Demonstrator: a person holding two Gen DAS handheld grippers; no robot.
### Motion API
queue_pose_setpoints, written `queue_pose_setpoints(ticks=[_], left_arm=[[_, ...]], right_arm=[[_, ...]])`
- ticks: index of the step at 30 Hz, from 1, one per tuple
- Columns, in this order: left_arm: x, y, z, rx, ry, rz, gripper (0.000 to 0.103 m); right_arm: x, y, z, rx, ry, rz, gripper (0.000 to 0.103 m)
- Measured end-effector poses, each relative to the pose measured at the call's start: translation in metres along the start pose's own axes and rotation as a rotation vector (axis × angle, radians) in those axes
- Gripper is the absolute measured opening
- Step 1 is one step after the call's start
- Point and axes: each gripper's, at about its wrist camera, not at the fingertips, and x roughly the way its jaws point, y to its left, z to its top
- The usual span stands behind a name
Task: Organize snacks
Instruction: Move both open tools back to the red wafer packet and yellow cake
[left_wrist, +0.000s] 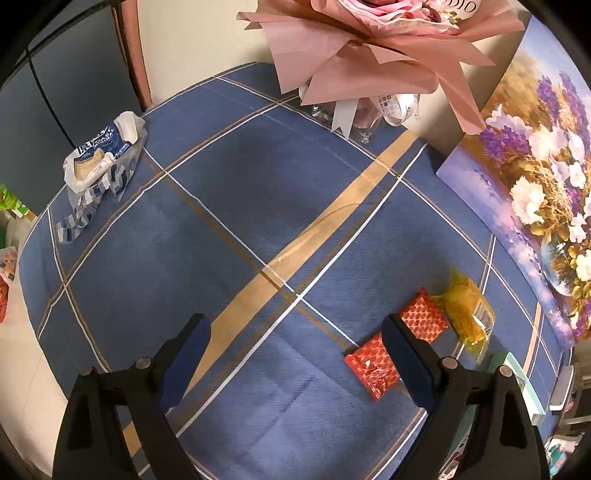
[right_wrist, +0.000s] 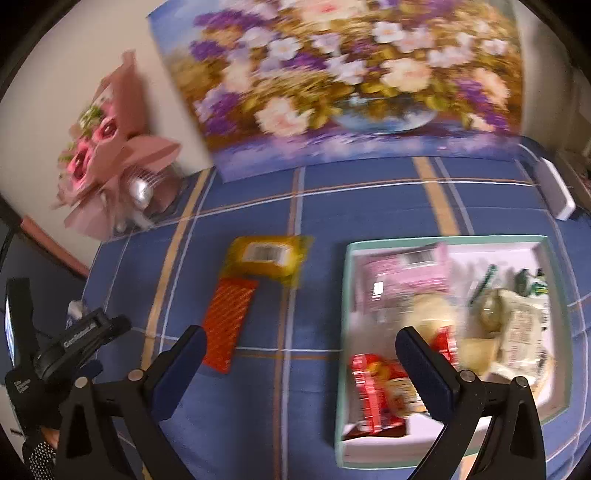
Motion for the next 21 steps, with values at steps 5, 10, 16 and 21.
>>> queue_pose_setpoints(ticks=[5,10,16,21], left_arm=[[0.0,0.006,0.001,-0.007,0.006,-0.002,0.094],[0.011,0.009,0.001,-0.013,0.033,0.01,0.094],[0.028,-0.007,-0.004,0.027,0.076,-0.004,0.094],[0.04,-0.03,-0.01,0.097,0.096,-0.032,0.094]], right_arm=[[0.015,0.02,-0.004,-0.022,0.023,0.029,0.103],[0.033,0.023,-0.005,-0.016,0.05,0.026,0.103],[0.041,0.01,-0.001,0.003,0.044,-0.011,0.103],[0.043,-0.013,0.005,0.058,0.036,-0.028,0.103]])
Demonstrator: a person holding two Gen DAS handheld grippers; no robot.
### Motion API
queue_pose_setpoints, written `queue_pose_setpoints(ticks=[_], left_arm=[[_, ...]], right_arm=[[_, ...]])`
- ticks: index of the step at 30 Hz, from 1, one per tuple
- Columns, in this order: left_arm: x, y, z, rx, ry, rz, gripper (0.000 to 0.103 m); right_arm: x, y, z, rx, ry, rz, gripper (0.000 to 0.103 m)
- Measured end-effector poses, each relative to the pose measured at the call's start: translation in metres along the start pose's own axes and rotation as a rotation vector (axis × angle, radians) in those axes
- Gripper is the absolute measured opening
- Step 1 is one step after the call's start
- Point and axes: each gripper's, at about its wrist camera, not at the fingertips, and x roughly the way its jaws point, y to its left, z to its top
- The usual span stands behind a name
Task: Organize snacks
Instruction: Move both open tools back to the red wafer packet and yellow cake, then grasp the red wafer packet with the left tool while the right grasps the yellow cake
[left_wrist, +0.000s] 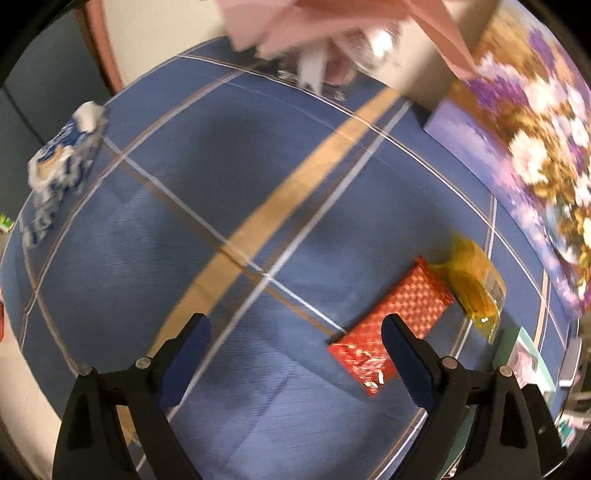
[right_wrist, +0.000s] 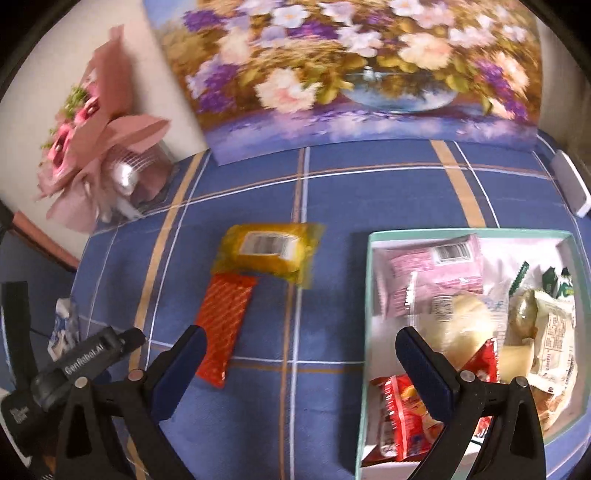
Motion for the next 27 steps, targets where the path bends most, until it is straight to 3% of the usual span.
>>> queue_pose_setpoints(ticks=[18,24,27], left_arm=[[0.042,-0.073,-0.017,0.271,0.05,-0.016,0.094],[0.054,-0.079,-0.019,0.301,0.063,0.026,0.093],[0.058,-0.077,-0.018,0.283,0.071,0.02,0.087]], right_arm=[[0.006,-0.031,0.006,0.052,0.003,-0.034,0.103],[0.007,-0.032,0.007,0.052,0.001,-0.036,0.103],[0.007,-0.033,0.007,0.054,0.001,-0.035,0.103]])
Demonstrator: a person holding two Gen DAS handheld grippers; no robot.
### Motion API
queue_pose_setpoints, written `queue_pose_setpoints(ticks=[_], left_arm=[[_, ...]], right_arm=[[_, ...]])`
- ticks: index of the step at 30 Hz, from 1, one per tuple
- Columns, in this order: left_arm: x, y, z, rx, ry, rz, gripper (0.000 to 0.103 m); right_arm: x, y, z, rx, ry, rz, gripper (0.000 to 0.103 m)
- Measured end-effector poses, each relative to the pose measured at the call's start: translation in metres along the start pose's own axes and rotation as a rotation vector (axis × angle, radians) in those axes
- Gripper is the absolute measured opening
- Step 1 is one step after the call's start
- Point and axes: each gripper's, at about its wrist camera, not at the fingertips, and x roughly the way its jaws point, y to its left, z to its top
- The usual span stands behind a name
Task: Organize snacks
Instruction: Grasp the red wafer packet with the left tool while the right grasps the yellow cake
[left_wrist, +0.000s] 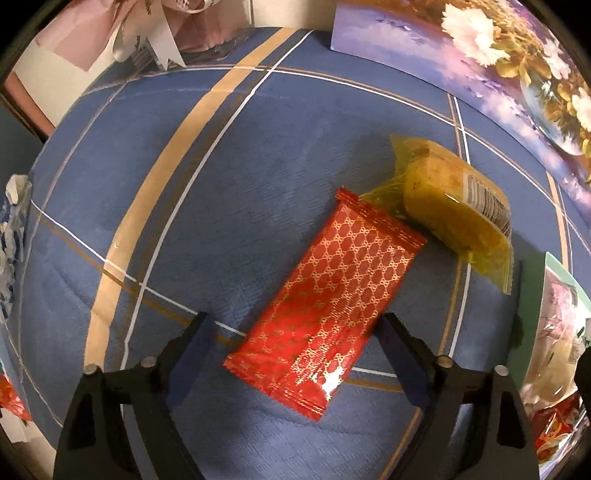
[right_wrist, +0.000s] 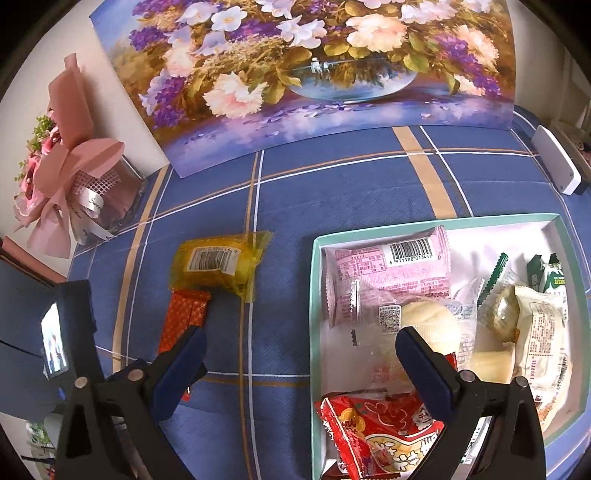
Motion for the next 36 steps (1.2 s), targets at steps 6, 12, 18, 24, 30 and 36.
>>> queue_pose_setpoints(ticks=[6,12,18,24,30,36], left_arm=[[-0.003,0.013,0.004,-0.046,-0.013,-0.006,0.071],[-0.006,0.027,0.007,-0.101,-0.017,-0.014,0.062],[-0.014,0.047,0.007,-0.16,-0.025,-0.005,0.056],[-0.026,0.06,0.008,-0.195,-0.045,-0.015,0.054],[-0.036,0.065,0.004,-0.209,-0.068,-0.034,0.052],[-0.041,0.078,0.006,-0.234,-0.076,-0.062,0.051]], right_arm=[[0.0,-0.001,0.001,0.001,-0.001,-0.005,0.103],[0.0,0.0,0.001,-0.004,-0.002,-0.011,0.103],[-0.001,0.001,0.001,-0.009,-0.007,-0.011,0.103],[-0.005,0.005,0.003,-0.024,-0.02,-0.013,0.103],[-0.007,0.011,0.004,-0.047,-0.032,-0.019,0.103],[-0.01,0.021,0.006,-0.069,-0.044,-0.013,0.103]])
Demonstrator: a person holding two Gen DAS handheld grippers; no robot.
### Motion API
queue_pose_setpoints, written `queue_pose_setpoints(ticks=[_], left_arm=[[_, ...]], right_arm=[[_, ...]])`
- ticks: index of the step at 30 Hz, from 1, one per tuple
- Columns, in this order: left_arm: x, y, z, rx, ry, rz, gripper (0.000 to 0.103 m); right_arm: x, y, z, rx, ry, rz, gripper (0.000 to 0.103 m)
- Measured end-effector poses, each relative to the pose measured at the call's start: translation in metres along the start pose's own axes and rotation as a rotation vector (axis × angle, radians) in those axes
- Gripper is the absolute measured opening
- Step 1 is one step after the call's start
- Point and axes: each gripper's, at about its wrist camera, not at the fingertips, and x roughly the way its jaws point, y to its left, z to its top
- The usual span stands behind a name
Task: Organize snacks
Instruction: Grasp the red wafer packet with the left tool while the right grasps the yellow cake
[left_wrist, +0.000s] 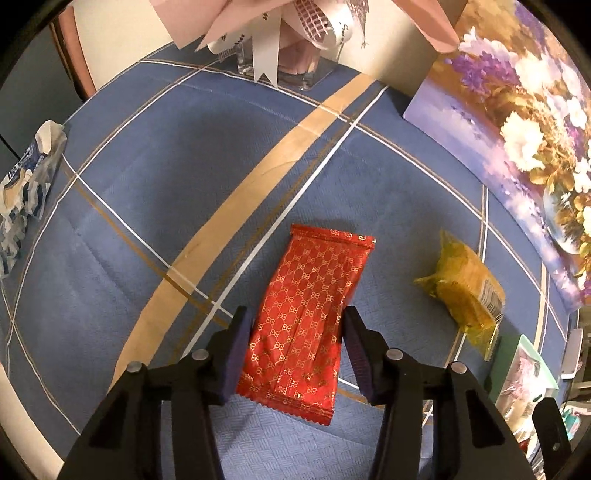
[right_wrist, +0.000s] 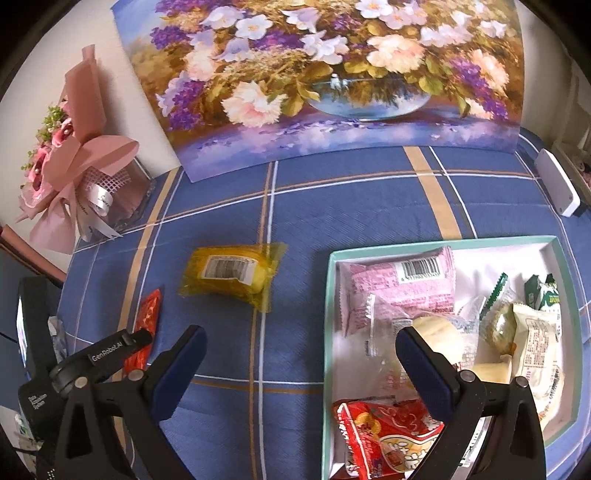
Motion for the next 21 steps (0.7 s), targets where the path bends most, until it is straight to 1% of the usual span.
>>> queue_pose_setpoints(ticks=[1,2,5,11,21], left_arm=[[-0.001,0.006,0.006,-0.001,-0.002,-0.004,0.05],[-0.003,-0.001,0.004,-0.004,-0.005,-0.007,0.05],[-0.006,-0.003,0.003,-0.008,-0.007,-0.017,0.05],[0.003,-0.001,0.006,-0.019,0.008,-0.034,0.05],[0.014,0.009,0.01,-0.044,0.03,-0.048,0.05]], right_arm=[[0.0,0.004,0.001,-0.011,-0.004,0.002,0.103],[0.0,0.007,0.002,-0.018,-0.006,0.004,0.103],[0.003,0.015,0.006,-0.033,0.0,0.009,0.103],[0.009,0.032,0.012,-0.071,0.005,0.006,0.103],[0.025,0.052,0.033,-0.085,0.029,0.056,0.103]])
